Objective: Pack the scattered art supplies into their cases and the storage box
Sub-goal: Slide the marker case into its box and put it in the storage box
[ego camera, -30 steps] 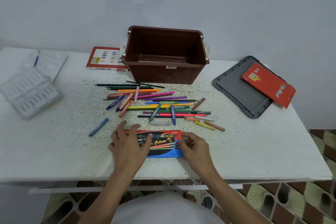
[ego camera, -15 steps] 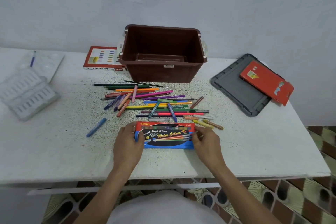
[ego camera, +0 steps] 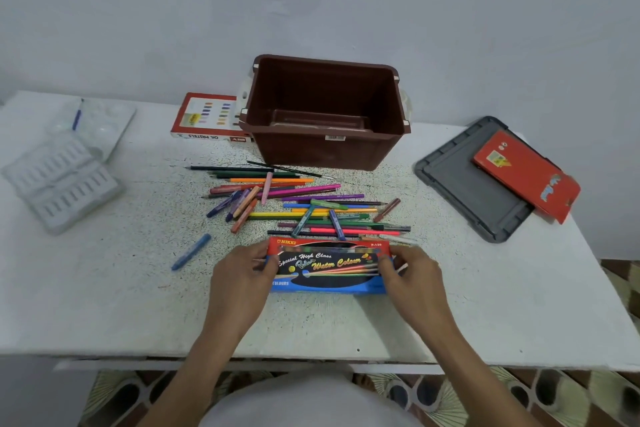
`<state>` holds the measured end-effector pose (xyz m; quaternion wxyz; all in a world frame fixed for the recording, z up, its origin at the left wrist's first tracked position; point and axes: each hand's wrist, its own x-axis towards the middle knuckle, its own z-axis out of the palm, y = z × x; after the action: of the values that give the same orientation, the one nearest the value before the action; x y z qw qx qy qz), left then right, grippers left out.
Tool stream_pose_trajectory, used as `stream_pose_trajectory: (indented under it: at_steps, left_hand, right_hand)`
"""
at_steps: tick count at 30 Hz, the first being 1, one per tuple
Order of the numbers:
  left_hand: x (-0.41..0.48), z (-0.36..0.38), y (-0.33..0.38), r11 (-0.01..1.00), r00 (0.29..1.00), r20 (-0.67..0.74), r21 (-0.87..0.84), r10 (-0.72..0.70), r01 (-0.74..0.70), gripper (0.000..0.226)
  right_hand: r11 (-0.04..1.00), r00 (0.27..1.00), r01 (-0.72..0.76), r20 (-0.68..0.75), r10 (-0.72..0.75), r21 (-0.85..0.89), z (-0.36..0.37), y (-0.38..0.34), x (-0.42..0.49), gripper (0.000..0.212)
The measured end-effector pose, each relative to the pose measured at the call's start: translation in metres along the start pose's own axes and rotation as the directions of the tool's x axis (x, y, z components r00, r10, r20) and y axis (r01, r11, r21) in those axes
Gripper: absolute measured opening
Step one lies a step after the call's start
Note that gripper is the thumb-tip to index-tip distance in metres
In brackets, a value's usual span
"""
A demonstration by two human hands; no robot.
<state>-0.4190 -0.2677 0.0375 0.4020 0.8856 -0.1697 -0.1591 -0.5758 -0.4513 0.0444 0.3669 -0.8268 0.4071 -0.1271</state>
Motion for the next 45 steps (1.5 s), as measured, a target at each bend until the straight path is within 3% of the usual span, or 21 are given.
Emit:
stream_pose_trajectory:
  at_steps: [6, 12, 19, 23, 28, 31, 34, 39, 45]
  left_hand:
    - [0.027, -0.026, 0.036, 0.993, 0.992, -0.078, -0.064, 0.097, -0.102, 0.032]
    - [0.074, -0.051, 0.085, 0.943, 0.952, -0.187, -0.181, 0.244, -0.278, 0.029]
    - [0.158, -0.047, 0.128, 0.903, 0.887, -0.245, -0.078, 0.392, -0.421, 0.022]
    - [0.216, -0.029, 0.137, 0.928, 0.922, -0.103, 0.010, 0.372, -0.373, 0.027]
    - [0.257, -0.008, 0.138, 0.928, 0.945, 0.106, 0.182, 0.311, -0.325, 0.039]
    - [0.275, 0.001, 0.133, 0.929, 0.957, 0.206, 0.267, 0.204, -0.256, 0.044]
    - [0.290, 0.008, 0.132, 0.919, 0.952, 0.272, 0.321, 0.142, -0.229, 0.045]
    - [0.307, 0.018, 0.132, 0.852, 0.927, 0.372, 0.473, 0.036, -0.223, 0.040]
    - [0.307, 0.024, 0.130, 0.791, 0.893, 0.450, 0.554, -0.022, -0.260, 0.031]
  right_hand:
    - [0.991, 0.997, -0.030, -0.069, 0.039, 0.128, -0.034, -0.035, 0.035, 0.017]
    - [0.972, 0.986, 0.066, -0.163, -0.030, 0.224, -0.056, -0.078, 0.086, 0.015]
    - [0.983, 0.955, 0.164, -0.263, -0.137, 0.085, -0.057, -0.115, 0.174, 0.024]
    - [0.985, 0.959, 0.153, -0.226, -0.168, -0.083, -0.036, -0.118, 0.234, 0.027]
    - [0.989, 0.995, 0.038, -0.090, -0.051, -0.141, -0.005, -0.114, 0.282, 0.037]
    - [0.985, 1.000, -0.001, 0.027, 0.006, -0.174, 0.004, -0.114, 0.298, 0.042]
    - [0.976, 0.990, -0.035, 0.124, 0.062, -0.214, 0.009, -0.113, 0.310, 0.036]
    - [0.950, 0.943, -0.057, 0.296, 0.152, -0.308, 0.016, -0.108, 0.328, 0.048]
    - [0.923, 0.915, -0.033, 0.359, 0.181, -0.383, 0.021, -0.108, 0.328, 0.039]
